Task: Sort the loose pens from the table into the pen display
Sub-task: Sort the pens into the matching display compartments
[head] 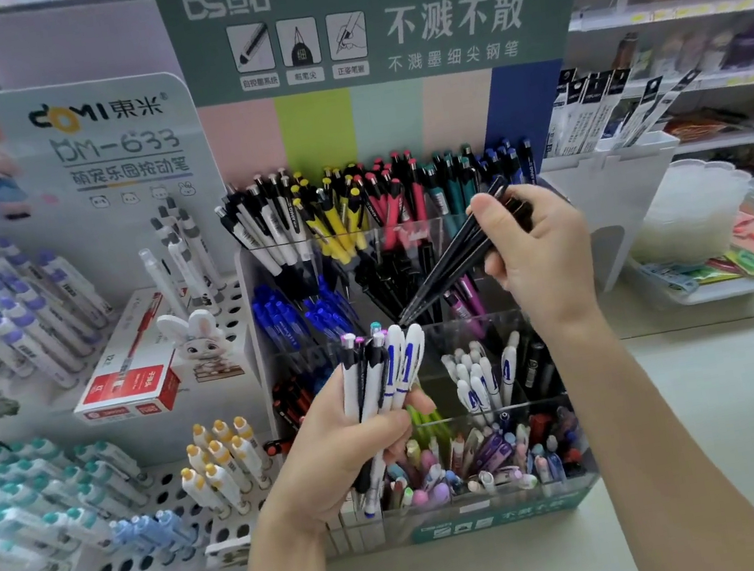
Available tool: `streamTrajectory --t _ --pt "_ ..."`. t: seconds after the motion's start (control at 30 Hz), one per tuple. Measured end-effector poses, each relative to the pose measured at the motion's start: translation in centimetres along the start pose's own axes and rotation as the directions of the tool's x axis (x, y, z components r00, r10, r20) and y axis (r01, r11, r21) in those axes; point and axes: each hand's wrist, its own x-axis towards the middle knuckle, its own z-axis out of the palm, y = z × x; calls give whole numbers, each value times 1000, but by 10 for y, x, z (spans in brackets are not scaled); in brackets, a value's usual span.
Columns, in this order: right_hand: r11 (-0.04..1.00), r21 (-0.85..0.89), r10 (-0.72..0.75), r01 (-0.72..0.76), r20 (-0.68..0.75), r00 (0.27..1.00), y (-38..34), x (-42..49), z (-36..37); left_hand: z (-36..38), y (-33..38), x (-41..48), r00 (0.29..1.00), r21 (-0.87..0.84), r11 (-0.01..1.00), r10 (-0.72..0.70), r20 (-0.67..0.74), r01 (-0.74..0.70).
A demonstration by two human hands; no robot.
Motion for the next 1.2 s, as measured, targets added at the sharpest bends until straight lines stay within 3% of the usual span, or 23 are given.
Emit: streamTrajectory --t 0.27,0.4,0.5,0.7,0.83,1.0,1.2 --pt "905 -174 -380 388 80 922 -1 -12 6 10 10 -4 956 290 941 234 -178 -177" --pt "860 -200 -448 469 142 883 1 -18 4 8 7 0 926 406 884 329 -184 -233" --pt "862 -194 -446 469 152 882 2 -19 4 6 5 3 906 455 856 370 -205 -246" --pt "870 -176 -456 461 69 887 -3 -18 2 5 0 4 905 383 898 333 -263 -219" --pt "824 -285 -480 489 105 871 4 -16 8 7 -1 4 913 345 918 298 -279 -194" --pt "812 -432 -328 393 219 919 15 -12 22 9 -2 4 922 292 936 277 -271 -195" --pt "672 -653 -146 350 346 927 21 -14 44 9 1 5 926 174 958 268 -265 -227"
